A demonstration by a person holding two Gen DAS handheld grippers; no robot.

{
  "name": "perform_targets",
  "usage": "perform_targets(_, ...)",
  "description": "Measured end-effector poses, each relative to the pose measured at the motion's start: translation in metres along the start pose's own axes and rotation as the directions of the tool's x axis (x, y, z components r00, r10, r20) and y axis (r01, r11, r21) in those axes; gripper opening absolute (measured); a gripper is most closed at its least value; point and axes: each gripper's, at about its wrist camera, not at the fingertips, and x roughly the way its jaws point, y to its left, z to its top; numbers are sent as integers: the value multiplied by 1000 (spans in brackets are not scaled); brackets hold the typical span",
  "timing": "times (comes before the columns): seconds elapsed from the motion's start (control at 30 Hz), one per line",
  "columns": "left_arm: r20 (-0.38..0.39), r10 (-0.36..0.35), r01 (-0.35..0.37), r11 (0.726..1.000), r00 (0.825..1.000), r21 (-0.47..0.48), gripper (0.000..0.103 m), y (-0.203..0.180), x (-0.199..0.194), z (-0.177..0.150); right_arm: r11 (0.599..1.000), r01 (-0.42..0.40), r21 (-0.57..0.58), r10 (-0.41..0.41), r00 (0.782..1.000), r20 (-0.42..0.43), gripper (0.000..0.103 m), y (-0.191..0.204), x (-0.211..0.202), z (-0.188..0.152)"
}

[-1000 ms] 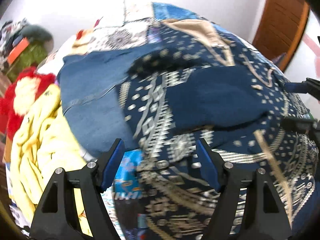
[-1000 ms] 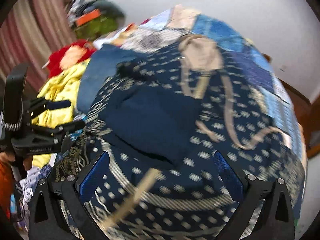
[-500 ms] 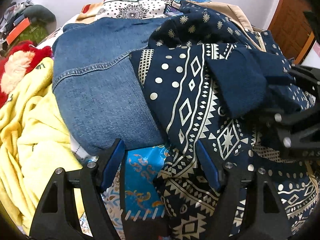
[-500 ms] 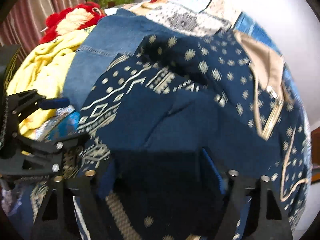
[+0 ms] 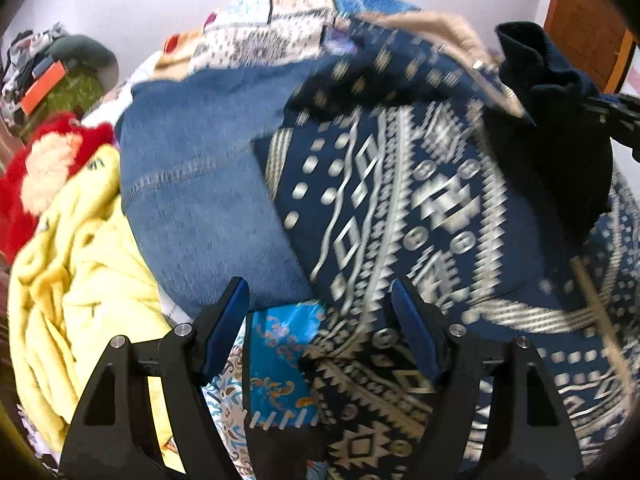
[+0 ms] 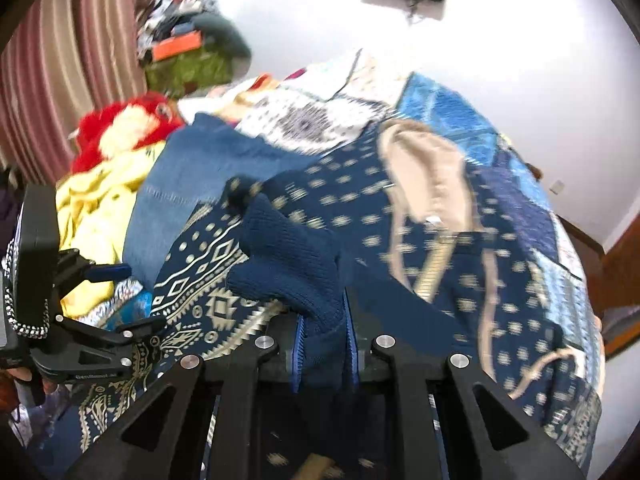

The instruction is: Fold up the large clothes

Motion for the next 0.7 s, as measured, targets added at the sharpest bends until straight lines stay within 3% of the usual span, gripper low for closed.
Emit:
perform_targets(0.17,57,-25,24,1000,998,19,73,-22,-27,21,995,0,104,-4,999,46,14,-46,-44,-15)
perform_targets(0.37,82,-88,82,994,993,67,73,-76,-38,49,977,-23,213,16,999,33,14,-97,-65,-48)
perform_targets(0.57,1,-160,159,980,987,116,73,-129,-15,55,941,-39,337,51,998,-29,14,-147,-54,-86)
perform_targets(0.7,-80,-106,117,981,991,152,73,-151,22,51,943,20,333,15,995,-102,14,-166,-35,-107)
